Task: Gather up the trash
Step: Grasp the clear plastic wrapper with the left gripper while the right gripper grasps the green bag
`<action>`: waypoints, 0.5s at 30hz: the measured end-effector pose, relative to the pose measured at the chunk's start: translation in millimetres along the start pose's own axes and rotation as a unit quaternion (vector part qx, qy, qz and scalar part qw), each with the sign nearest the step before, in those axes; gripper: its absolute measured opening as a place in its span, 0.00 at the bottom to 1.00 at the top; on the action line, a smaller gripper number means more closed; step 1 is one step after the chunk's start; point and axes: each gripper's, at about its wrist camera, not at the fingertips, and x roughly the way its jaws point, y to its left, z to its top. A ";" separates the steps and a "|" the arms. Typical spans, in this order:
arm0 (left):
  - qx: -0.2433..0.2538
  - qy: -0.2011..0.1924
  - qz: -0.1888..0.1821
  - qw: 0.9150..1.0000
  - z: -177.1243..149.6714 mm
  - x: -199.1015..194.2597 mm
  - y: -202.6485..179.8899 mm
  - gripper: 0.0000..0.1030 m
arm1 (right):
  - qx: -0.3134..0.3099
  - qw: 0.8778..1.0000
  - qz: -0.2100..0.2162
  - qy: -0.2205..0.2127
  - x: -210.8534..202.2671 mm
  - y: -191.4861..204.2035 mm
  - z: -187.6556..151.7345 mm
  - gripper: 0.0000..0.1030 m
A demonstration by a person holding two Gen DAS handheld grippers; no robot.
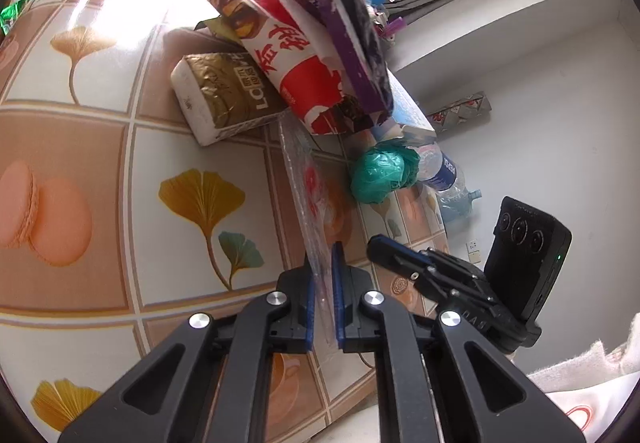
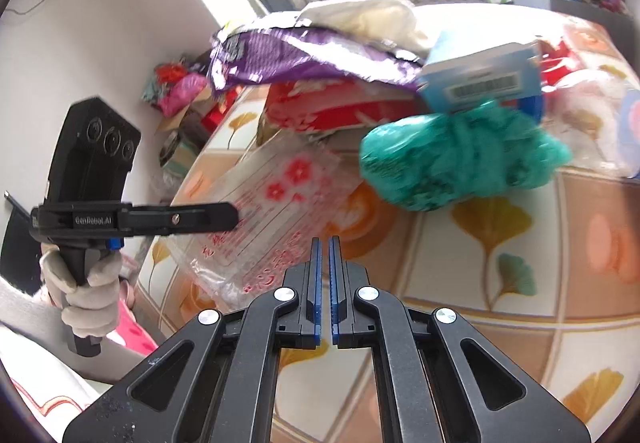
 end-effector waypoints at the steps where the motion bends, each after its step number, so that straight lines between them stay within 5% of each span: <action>1: 0.011 -0.003 0.003 1.000 -0.6 0.6 -4.0 0.05 | 0.009 1.000 -0.014 -0.016 -11.5 -8.0 0.8 0.04; 4: 0.029 -0.009 0.002 1.000 -2.8 4.1 -13.5 0.04 | 0.035 0.994 -0.078 -0.071 -46.9 -35.3 1.6 0.17; 6: 0.034 -0.018 0.008 0.999 -3.1 10.3 -19.5 0.04 | 0.049 0.989 -0.106 -0.096 -63.1 -53.2 1.8 0.38; 10: 0.034 -0.041 0.018 0.998 -3.1 10.2 -22.8 0.03 | 0.066 0.986 -0.101 -0.113 -64.0 -74.1 9.9 0.39; 15: 0.042 -0.051 0.032 0.997 -5.1 4.9 -21.1 0.03 | 0.094 0.986 -0.063 -0.125 -15.4 -65.2 28.6 0.40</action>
